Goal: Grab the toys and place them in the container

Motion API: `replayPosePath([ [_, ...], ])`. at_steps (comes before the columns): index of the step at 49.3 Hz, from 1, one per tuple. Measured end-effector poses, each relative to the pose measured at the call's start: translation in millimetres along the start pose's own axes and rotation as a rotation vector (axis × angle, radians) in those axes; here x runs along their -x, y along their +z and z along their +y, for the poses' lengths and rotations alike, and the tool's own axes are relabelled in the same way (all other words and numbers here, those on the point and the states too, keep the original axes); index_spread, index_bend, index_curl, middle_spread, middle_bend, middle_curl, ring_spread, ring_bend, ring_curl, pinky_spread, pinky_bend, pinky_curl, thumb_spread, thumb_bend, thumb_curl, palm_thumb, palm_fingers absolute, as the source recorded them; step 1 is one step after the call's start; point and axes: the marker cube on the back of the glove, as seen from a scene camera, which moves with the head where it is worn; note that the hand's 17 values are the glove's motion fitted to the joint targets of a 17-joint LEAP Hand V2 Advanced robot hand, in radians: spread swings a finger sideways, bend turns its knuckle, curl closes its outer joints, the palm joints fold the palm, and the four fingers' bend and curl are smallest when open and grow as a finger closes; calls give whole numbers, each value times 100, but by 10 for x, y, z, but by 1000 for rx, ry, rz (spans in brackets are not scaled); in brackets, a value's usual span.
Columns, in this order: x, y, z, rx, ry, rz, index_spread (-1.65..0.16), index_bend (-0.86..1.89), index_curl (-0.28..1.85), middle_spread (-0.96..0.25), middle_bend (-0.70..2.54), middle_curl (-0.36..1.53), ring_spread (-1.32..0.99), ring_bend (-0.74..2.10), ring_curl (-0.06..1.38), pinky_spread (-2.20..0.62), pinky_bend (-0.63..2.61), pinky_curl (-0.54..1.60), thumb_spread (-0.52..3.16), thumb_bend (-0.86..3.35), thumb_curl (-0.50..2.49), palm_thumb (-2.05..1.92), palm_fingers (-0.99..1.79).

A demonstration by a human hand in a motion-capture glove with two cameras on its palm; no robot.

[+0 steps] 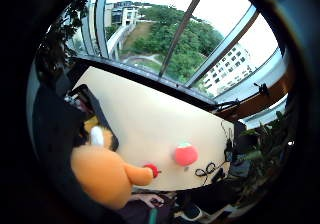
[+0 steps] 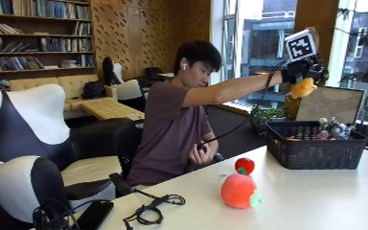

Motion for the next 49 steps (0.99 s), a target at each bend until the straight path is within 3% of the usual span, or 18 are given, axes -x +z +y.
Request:
replayPosePath([
  [11, 1385, 328, 79, 68, -78, -73, -32, 106, 90, -21, 129, 88, -34, 143, 71, -35, 108, 53, 48, 13, 89, 56, 103],
  [16, 1477, 622, 55, 95, 95, 163, -32, 103, 93, -21, 129, 89, -34, 144, 72, -35, 109, 54, 45, 13, 93, 56, 99],
  [19, 1806, 689, 182, 238, -103, -15, -32, 100, 95, -21, 128, 90, -34, 143, 72, -36, 109, 55, 44, 12, 95, 56, 93],
  [21, 2007, 744, 280, 389, -240, -145, -32, 80, 93, -24, 114, 87, -34, 142, 71, -35, 115, 56, 49, 9, 94, 53, 58],
  [22, 2046, 771, 314, 459, -273, -188, -30, 66, 92, -25, 105, 86, -33, 146, 73, -32, 114, 58, 56, 6, 92, 47, 27],
  [24, 2043, 806, 355, 550, -294, -246, -27, 48, 89, -21, 78, 77, -27, 128, 72, -23, 124, 65, 76, -8, 82, 23, -38],
  [26, 2012, 813, 367, 557, -289, -270, -26, 29, 77, -15, 57, 68, -20, 106, 65, -17, 130, 60, 84, -11, 76, 11, -59],
  [30, 1807, 790, 349, 494, -242, -188, -25, 10, 60, -6, 34, 58, -12, 76, 52, -8, 123, 52, 93, -9, 67, -3, -53],
  [35, 1153, 749, 275, 453, 73, 132, -23, 8, 49, -1, 18, 50, -6, 59, 42, -2, 113, 47, 102, -7, 59, -6, -39],
  [42, 553, 340, 482, 438, -134, -123, -22, 8, 41, 1, 13, 44, -1, 50, 37, 3, 104, 43, 111, -6, 49, -6, -29],
  [49, -549, 132, 754, 417, -17, 81, -22, 8, 35, 1, 12, 39, 2, 47, 36, 5, 100, 40, 115, -5, 43, -6, -24],
])
